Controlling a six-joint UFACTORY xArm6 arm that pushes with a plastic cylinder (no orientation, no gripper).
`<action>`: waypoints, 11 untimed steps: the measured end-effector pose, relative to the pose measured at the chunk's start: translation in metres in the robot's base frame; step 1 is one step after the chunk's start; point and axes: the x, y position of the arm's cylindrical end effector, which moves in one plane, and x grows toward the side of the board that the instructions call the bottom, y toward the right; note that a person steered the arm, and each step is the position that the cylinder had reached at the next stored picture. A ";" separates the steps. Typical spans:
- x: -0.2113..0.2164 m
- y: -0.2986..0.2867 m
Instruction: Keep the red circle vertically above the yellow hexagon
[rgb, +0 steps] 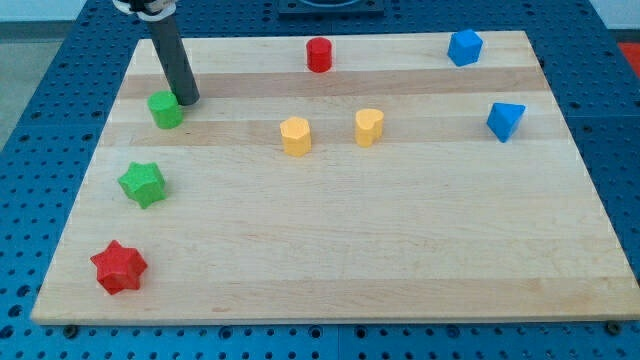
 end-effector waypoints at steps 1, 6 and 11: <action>0.000 -0.003; -0.068 0.276; -0.102 0.175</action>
